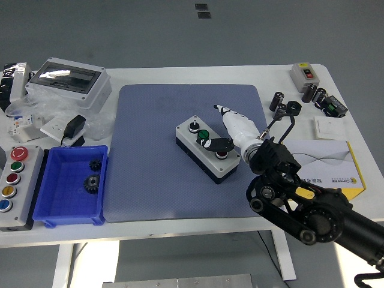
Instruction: Pick up the button,place it on the desk,press the button,press the button
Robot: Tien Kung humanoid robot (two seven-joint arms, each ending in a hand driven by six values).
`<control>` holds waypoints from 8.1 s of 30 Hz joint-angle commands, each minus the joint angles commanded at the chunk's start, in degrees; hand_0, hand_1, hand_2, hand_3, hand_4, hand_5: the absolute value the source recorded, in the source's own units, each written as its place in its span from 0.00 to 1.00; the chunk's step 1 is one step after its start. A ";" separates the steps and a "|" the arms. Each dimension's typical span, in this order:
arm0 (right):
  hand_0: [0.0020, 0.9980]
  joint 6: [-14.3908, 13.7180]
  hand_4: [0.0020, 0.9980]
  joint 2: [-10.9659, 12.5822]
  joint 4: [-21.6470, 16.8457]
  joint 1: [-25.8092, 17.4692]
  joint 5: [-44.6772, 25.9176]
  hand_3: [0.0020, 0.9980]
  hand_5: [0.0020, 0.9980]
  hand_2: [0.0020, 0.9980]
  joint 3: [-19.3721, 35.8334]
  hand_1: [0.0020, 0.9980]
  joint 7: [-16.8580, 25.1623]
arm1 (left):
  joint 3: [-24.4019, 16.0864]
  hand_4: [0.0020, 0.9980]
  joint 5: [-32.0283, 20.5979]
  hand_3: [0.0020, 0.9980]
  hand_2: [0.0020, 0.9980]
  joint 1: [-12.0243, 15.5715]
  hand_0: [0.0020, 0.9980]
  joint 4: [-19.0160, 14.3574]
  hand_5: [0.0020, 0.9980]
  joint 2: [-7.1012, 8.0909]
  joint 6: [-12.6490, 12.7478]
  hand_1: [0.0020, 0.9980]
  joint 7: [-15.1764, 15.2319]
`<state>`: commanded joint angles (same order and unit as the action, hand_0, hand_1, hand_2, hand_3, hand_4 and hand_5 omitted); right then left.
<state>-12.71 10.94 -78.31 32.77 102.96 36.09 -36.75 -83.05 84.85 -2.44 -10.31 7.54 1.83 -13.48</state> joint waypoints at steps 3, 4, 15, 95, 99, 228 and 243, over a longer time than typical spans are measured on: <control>1.00 -0.39 0.90 -0.31 0.56 0.48 -1.33 1.00 0.50 1.00 -1.13 1.00 0.06 | 0.05 0.66 -0.09 0.60 0.53 -0.03 0.63 0.00 0.33 0.02 -0.01 0.58 0.05; 1.00 -0.45 0.90 -0.39 0.79 0.57 -1.61 1.00 0.50 1.00 -1.42 1.00 0.03 | 0.10 0.66 -0.16 0.60 0.53 -0.03 0.63 0.00 0.33 0.01 -0.02 0.58 0.07; 1.00 0.25 0.92 -0.62 2.52 2.15 -3.74 1.00 0.56 1.00 -5.33 1.00 -0.23 | 0.16 0.66 -0.24 0.60 0.53 -0.11 0.63 0.00 0.32 -0.04 -0.17 0.58 0.28; 0.02 -7.37 0.33 0.82 7.37 6.22 9.59 0.50 0.00 0.36 -16.20 0.28 6.08 | 2.35 0.67 -1.52 0.60 0.53 -0.42 0.64 0.00 0.26 -0.12 -1.78 0.59 4.60; 0.02 -8.40 0.31 1.02 7.35 6.51 9.05 0.51 0.00 0.37 -16.71 0.28 7.43 | 2.23 0.68 -1.34 0.60 0.54 -0.40 0.64 0.00 0.27 -0.14 -1.78 0.59 4.62; 0.33 17.54 0.58 26.17 -20.19 -3.02 -20.82 0.78 0.42 0.60 6.69 0.49 23.28 | 2.16 0.65 -1.85 0.59 0.54 -0.83 0.64 0.00 0.29 -1.06 -4.86 0.59 6.42; 0.00 20.95 0.34 20.84 -14.84 8.88 -20.83 0.77 0.17 0.19 -3.41 0.12 17.70 | 1.82 0.67 -1.84 0.60 0.54 -0.81 0.63 0.00 0.33 -0.82 -4.78 0.59 5.89</control>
<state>8.24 31.77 -93.15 41.65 82.12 32.69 -19.05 -81.23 83.01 -3.25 -10.31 6.72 -2.95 -7.59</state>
